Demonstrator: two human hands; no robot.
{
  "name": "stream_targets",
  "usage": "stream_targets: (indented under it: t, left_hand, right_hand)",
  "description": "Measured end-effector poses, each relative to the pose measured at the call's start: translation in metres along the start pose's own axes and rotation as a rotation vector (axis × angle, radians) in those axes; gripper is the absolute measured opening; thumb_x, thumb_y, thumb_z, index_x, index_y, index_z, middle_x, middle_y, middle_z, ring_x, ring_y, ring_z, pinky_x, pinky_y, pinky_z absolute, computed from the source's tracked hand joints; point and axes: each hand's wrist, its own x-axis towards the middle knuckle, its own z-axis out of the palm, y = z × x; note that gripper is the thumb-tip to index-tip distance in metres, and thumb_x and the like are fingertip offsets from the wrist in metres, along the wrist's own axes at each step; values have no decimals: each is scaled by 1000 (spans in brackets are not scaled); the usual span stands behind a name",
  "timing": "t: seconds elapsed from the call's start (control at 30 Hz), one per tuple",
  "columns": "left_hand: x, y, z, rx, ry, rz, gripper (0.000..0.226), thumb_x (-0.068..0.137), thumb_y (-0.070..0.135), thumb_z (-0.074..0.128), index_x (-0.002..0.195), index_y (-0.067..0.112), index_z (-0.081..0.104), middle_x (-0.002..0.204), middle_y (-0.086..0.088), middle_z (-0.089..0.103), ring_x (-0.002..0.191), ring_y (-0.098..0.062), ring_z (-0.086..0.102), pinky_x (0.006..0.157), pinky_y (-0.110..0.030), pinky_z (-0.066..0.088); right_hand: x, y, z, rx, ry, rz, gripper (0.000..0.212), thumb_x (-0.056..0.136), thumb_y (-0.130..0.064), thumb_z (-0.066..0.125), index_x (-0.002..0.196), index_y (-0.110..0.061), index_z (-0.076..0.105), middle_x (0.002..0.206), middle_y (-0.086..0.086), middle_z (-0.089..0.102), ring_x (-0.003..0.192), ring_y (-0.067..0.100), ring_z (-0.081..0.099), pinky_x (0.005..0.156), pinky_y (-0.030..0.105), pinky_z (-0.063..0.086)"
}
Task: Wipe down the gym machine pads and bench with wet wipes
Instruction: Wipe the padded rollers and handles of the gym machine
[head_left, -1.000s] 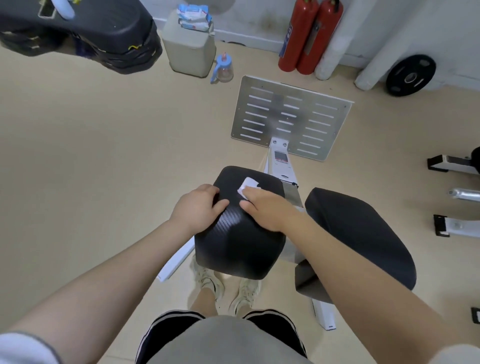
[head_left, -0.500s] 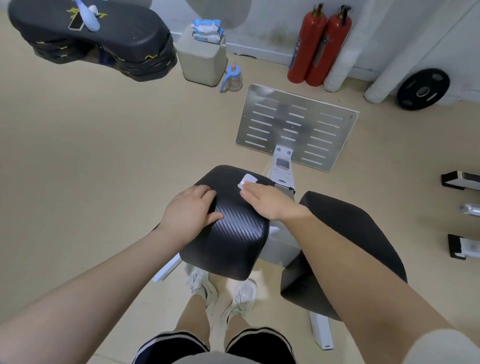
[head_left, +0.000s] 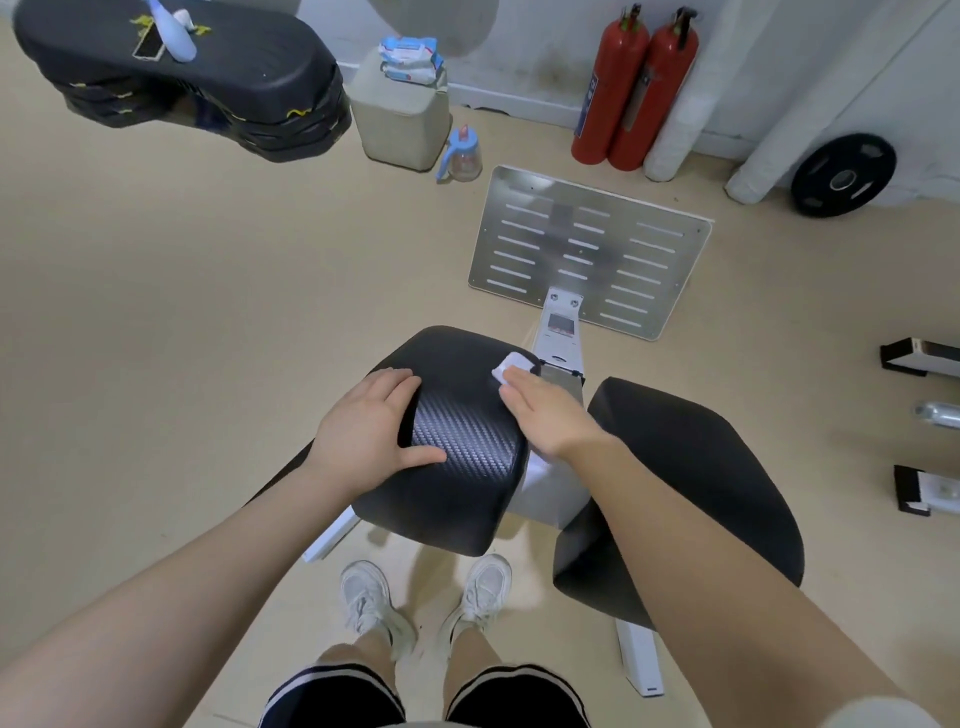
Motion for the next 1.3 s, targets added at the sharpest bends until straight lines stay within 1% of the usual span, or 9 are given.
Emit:
stream_targets:
  t: [0.17,0.3,0.47,0.57,0.67,0.83,0.97,1.13,1.3]
  left_hand:
    - [3,0,-5,-78,-28,0,92,70,57,68,142,10,34,149,-5,32,139,-20,25,112,-26,16]
    - [-1,-2,-5,-95,-12,14,91,69,55,71,139,7,39,147,-10,36,138,-24,29,113,-31,19]
    - [0,-12,-5,-117,-54,57,85,78,50,66,144,10,31,152,-5,28,141,-20,22,114,-26,16]
    - [-3,-30,-12,-165,-72,66,76,86,33,63,147,11,23,155,-4,19,143,-18,17,113,-23,13]
    - [-9,-48,-15,-185,-43,-60,79,86,28,63,147,5,18,155,-10,20,143,-24,18,114,-28,15]
    - [-9,-59,-9,-421,-90,-147,49,81,23,67,126,12,50,116,-5,62,104,-26,59,87,-36,47]
    - [-14,-81,-9,-817,-170,-174,43,86,-3,49,124,16,54,109,7,65,100,-8,63,90,-23,48]
    - [-21,-99,-9,-954,-309,-127,48,89,-8,38,123,22,54,123,5,62,117,-9,56,99,-24,42]
    - [-19,-89,-14,-798,-314,-3,59,84,-9,36,132,24,46,124,-2,60,114,-16,56,70,0,39]
  right_hand:
    - [-27,-24,4,90,97,72,35,96,-11,33,118,6,54,133,22,49,125,35,46,105,35,37]
    - [-57,-52,6,110,57,92,51,95,-27,28,141,-5,33,150,7,30,140,18,23,107,11,4]
    - [-17,-39,12,51,41,174,18,93,-6,46,92,3,62,105,22,64,99,36,62,85,36,49]
    - [4,-50,7,54,77,265,32,100,-28,28,110,-6,50,115,10,56,105,27,52,77,32,36]
    - [0,-76,10,107,110,263,35,100,-27,32,125,-7,47,132,10,50,122,25,45,99,28,32]
    - [0,-115,31,36,186,235,48,96,-29,33,120,4,57,125,18,59,117,27,57,103,32,37]
    - [40,-145,45,-6,166,253,56,98,-36,26,144,-4,23,153,11,22,142,21,15,116,30,6]
    - [54,-175,67,-63,177,295,64,88,-38,20,128,0,50,134,16,52,129,27,44,109,35,30]
    - [5,-138,61,-187,411,508,46,94,-30,37,121,1,58,124,17,60,117,29,56,101,38,45]
